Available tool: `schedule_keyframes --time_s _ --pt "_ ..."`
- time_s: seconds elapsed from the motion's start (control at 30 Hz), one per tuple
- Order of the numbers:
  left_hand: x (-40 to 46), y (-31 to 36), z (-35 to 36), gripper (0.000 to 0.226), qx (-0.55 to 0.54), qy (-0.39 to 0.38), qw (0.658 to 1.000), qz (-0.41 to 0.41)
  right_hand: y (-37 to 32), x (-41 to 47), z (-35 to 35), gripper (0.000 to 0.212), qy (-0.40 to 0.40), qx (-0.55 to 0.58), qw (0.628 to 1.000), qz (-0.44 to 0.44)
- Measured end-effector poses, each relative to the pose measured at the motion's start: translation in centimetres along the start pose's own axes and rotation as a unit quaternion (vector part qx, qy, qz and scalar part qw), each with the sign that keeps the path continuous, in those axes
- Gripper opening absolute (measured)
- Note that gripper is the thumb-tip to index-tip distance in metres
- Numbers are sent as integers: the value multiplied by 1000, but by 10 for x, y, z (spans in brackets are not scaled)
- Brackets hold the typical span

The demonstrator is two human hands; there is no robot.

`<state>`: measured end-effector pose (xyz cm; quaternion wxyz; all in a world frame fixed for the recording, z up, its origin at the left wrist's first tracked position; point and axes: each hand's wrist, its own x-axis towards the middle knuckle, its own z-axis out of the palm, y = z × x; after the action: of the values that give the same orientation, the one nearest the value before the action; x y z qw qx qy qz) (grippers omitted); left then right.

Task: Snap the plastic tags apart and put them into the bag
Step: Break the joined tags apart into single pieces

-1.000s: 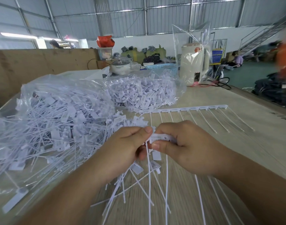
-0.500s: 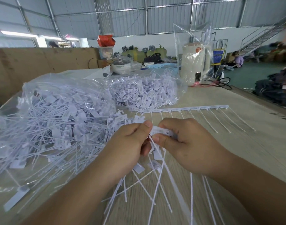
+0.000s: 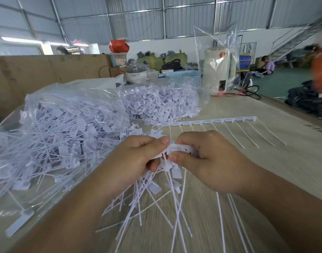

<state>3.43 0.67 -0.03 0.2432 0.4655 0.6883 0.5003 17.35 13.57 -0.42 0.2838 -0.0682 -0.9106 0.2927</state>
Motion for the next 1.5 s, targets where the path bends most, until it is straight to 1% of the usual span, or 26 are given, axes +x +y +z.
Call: schedule_keyframes --time_s 0.07,0.17,0.27,0.37,0.5,0.53,0.67,0.73,0.77,0.8,0.9,0.97,1.03,1.1,1.17,1.2,1.3,1.43,1.5 --pt "1 -1 -2 54 -1 -2 1000 3 -2 0 0 35 -5 10 1000 -1" --pt "2 -2 -4 49 -6 -13 1000 -1 -4 0 0 34 -12 8 1000 -7" --pt "3 -2 -3 41 -36 -27 999 -15 -4 -1 -1 30 -13 4 1000 -11" --pt "4 -3 0 42 -101 -37 994 -35 -5 -1 -1 35 0 8 1000 -16" --pt "5 -5 4 33 -212 -57 973 -70 -7 0 -1 37 11 10 1000 -27" --pt "6 -6 4 32 -211 -60 973 -66 -7 0 -1 36 9 7 1000 -27" --pt "7 -8 0 35 -105 -34 994 0 -5 -1 -1 32 -6 7 1000 -21" --pt "6 -7 -2 37 -89 -15 996 17 -5 -1 -2 32 -8 19 1000 -22" --pt "6 -6 -2 34 -96 -15 995 17 -6 0 -2 34 -7 24 999 -24" --pt "5 -5 -2 30 -116 -23 993 12 -6 0 -2 35 -6 26 999 -27" --pt "4 -4 1 29 -198 -56 978 -25 -7 0 -2 33 -5 25 999 -28" --pt "4 -3 2 26 -227 -67 970 -51 -6 0 -2 34 -4 22 999 -26" --pt "4 -2 2 26 -220 -65 972 -57 -7 0 -3 35 -6 20 999 -27" --pt "5 -2 2 30 -186 -54 980 -46 -9 -1 -3 38 -17 24 999 -32" --pt "5 -2 0 27 -172 -42 983 -40 -10 0 -3 46 -21 28 999 -37" --pt "5 -2 -1 24 -173 -40 983 -41 -9 0 -2 46 -20 27 999 -37" --pt "4 -1 -2 21 -196 -43 978 -64 -7 -1 -1 30 -20 24 999 -27" --pt "4 -1 -3 21 -233 -81 961 -124 -7 -1 0 32 -24 21 999 -18" --pt "4 -1 -4 24 -240 -96 956 -140 -7 -2 1 30 -28 6 999 -16"
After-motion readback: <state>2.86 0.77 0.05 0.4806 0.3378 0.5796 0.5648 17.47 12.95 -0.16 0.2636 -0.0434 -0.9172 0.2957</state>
